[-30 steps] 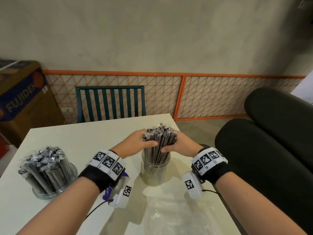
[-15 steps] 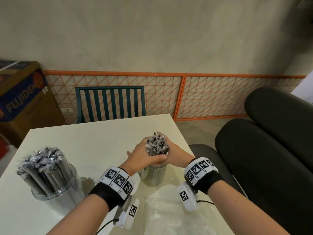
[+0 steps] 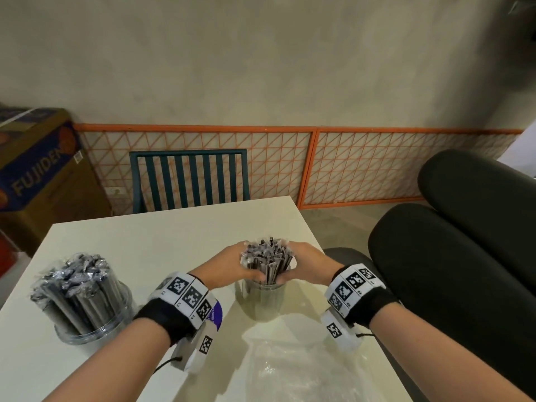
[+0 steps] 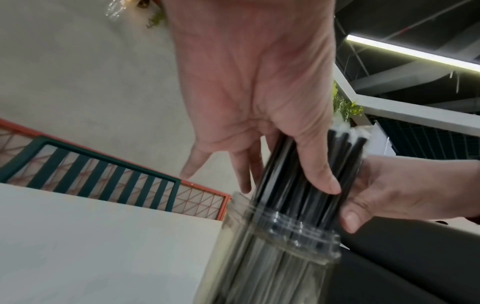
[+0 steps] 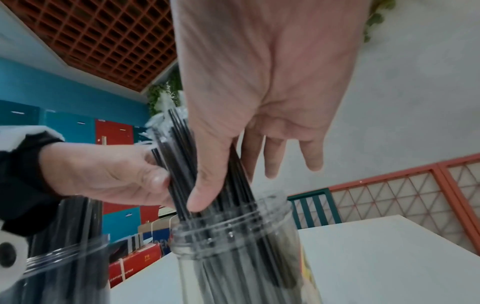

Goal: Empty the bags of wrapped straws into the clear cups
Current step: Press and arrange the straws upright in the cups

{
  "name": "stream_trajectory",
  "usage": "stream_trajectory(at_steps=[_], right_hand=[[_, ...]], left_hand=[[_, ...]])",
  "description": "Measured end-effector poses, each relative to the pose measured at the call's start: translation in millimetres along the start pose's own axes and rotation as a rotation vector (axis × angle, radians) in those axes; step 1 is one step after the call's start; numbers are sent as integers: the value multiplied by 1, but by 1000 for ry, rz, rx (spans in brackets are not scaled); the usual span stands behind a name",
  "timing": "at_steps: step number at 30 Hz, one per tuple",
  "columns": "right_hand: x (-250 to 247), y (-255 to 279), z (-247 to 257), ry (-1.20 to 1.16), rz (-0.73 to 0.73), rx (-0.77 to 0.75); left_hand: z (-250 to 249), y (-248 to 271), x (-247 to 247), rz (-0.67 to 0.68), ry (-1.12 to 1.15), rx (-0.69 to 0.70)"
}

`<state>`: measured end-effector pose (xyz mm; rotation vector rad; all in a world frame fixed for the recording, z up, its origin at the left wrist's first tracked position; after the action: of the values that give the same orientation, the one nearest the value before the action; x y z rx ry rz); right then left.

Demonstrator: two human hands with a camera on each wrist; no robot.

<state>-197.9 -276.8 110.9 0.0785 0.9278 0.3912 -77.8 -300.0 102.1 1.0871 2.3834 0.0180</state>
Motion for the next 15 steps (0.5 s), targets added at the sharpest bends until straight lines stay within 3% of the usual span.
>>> stream_trajectory(at_steps=[7,12,15], right_hand=[[5,3,-4,-90,-36,32],[10,4,-2,-112,-99,48],[-3,3,-1,-158,-166,28]], left_hand=[[3,7,15,-163,214,-12],[-1,9,18,-391,96,-8],[-10,7,2,-413,73,8]])
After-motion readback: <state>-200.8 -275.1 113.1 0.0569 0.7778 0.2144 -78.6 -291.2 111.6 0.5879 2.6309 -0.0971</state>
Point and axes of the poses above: each hand's wrist, its own y-axis away from the middle knuckle, its own x-axis out of the palm, z = x × y, the point moved 9 cm from there along -y, towards the middle knuckle, and after that the axes turned 7 degrees about z, right-handed, at the moved point
